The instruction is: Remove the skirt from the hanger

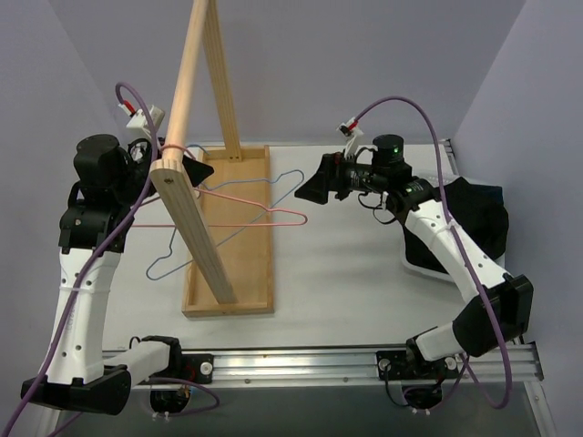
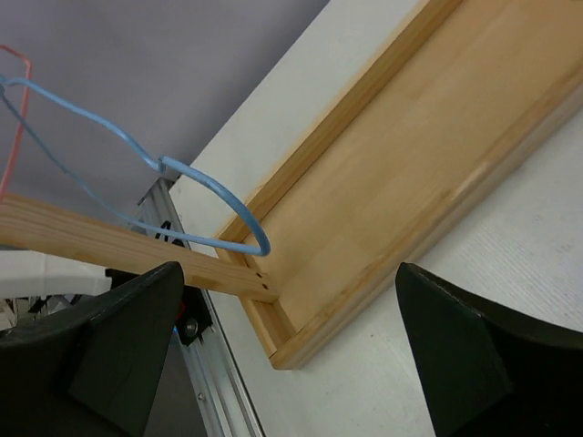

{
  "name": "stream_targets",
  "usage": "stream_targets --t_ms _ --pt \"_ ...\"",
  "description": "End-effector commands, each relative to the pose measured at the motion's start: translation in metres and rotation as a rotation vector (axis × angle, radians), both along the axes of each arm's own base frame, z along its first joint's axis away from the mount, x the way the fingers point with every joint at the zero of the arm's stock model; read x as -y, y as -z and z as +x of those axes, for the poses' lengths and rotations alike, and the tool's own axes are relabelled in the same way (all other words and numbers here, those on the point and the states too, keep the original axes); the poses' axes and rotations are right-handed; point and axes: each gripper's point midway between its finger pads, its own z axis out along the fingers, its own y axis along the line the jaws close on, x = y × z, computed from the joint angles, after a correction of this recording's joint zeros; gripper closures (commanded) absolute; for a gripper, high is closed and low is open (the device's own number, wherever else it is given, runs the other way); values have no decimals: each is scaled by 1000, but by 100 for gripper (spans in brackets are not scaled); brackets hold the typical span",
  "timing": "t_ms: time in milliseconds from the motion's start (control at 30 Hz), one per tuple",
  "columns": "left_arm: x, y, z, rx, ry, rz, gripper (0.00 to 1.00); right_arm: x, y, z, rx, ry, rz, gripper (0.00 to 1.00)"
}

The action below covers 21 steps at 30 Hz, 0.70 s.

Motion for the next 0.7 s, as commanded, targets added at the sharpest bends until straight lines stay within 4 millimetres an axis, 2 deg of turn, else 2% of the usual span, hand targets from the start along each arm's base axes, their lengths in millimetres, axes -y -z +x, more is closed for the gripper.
stream_targets --t_ms 0,100,200,300,400,500,567,667 --pt "9 -31 -12 88 84 -34 98 -17 -27 -14 143 -173 78 3" --pt "16 -33 -16 86 131 -60 98 -25 -34 -24 162 -259 121 6" --pt "20 -33 -19 81 171 -76 98 -32 -41 -31 159 -317 164 14" --pt "22 -34 -20 82 184 -83 98 -41 -45 -44 134 -389 198 33" --pt "22 -38 -21 90 192 -84 98 -50 -46 -53 117 -429 211 100" --pt "22 -40 -20 89 192 -87 97 -53 -43 -51 120 -398 194 100" --pt "20 -39 -19 81 175 -92 86 -54 -44 -49 139 -363 194 100" --pt "18 -32 -15 55 166 -92 76 -56 -56 -51 192 -330 237 100"
